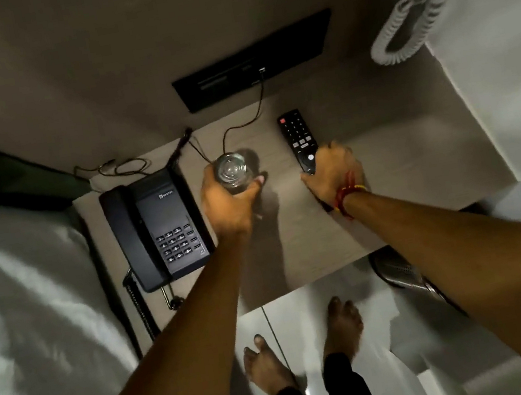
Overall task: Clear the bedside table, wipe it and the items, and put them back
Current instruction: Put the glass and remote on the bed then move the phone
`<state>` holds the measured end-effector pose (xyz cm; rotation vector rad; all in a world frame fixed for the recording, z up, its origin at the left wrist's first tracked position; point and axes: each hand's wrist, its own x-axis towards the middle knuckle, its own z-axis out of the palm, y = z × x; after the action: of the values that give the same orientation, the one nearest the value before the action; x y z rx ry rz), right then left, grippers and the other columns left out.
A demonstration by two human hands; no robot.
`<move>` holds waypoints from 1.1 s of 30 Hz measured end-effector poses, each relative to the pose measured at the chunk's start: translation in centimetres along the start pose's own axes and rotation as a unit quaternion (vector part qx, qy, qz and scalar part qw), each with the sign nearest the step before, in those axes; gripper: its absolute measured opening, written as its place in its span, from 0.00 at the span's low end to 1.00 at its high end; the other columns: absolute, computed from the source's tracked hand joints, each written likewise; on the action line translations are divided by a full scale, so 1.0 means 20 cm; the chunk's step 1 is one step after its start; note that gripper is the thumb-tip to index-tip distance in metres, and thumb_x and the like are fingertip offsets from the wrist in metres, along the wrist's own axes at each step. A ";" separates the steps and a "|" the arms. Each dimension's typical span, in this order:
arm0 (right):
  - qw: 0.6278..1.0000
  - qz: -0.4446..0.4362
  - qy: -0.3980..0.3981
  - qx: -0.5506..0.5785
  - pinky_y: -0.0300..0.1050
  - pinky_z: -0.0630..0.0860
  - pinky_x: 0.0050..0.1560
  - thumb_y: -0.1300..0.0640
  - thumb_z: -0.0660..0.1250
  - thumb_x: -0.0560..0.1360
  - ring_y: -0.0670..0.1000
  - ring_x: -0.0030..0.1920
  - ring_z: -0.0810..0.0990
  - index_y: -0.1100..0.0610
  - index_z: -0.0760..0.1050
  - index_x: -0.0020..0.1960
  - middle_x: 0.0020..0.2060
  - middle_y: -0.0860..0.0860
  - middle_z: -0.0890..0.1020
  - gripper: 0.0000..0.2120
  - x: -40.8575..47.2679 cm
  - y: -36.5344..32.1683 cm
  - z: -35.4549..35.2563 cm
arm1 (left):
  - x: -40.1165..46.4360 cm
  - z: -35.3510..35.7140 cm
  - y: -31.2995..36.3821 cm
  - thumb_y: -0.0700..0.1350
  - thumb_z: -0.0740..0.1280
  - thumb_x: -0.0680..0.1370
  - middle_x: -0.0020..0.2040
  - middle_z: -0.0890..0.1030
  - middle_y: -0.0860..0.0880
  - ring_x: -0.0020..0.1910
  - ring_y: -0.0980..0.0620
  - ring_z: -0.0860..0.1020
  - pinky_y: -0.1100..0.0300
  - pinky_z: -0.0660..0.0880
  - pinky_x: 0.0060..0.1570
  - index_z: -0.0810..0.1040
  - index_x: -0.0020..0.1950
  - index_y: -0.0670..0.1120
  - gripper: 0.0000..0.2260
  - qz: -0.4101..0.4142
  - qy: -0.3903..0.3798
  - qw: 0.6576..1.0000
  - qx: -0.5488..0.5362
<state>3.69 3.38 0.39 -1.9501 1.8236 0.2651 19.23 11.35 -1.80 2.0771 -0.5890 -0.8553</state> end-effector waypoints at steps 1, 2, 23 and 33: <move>1.000 0.004 -0.003 0.002 0.53 0.80 0.54 0.47 0.71 0.75 0.62 0.58 0.80 0.61 0.78 0.60 0.59 0.60 0.80 0.21 0.00 0.00 0.00 | 0.00 0.01 0.01 0.44 0.83 0.66 0.64 0.78 0.53 0.60 0.58 0.73 0.82 0.69 0.41 0.73 0.69 0.49 0.34 -0.001 -0.006 1.000 0.001; 1.000 0.009 -0.004 0.007 0.52 0.80 0.50 0.48 0.72 0.74 0.61 0.55 0.81 0.61 0.79 0.57 0.56 0.60 0.81 0.19 -0.02 -0.01 -0.01 | -0.02 0.01 0.01 0.43 0.82 0.66 0.63 0.79 0.53 0.59 0.59 0.73 0.82 0.68 0.39 0.74 0.69 0.48 0.33 -0.003 -0.005 1.000 0.002; 0.951 -0.293 -0.038 0.095 0.55 0.82 0.53 0.41 0.73 0.69 0.58 0.55 0.83 0.54 0.77 0.59 0.56 0.53 0.82 0.24 -1.19 -1.52 -0.09 | -0.61 -1.81 -0.09 0.58 0.81 0.65 0.51 0.82 0.55 0.51 0.53 0.81 0.62 0.78 0.52 0.75 0.55 0.61 0.23 0.070 0.341 0.935 -0.070; 0.861 -0.493 -0.124 0.012 0.51 0.78 0.48 0.44 0.73 0.68 0.60 0.52 0.82 0.57 0.78 0.53 0.50 0.55 0.81 0.20 -1.99 -1.99 0.32 | -1.19 -2.48 -0.71 0.61 0.78 0.68 0.52 0.81 0.53 0.54 0.48 0.80 0.55 0.76 0.57 0.76 0.57 0.50 0.25 -0.064 0.531 0.845 -0.012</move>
<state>39.62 42.70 19.83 -2.4053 0.5072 0.1328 41.74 59.70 18.01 2.1832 0.1777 0.3020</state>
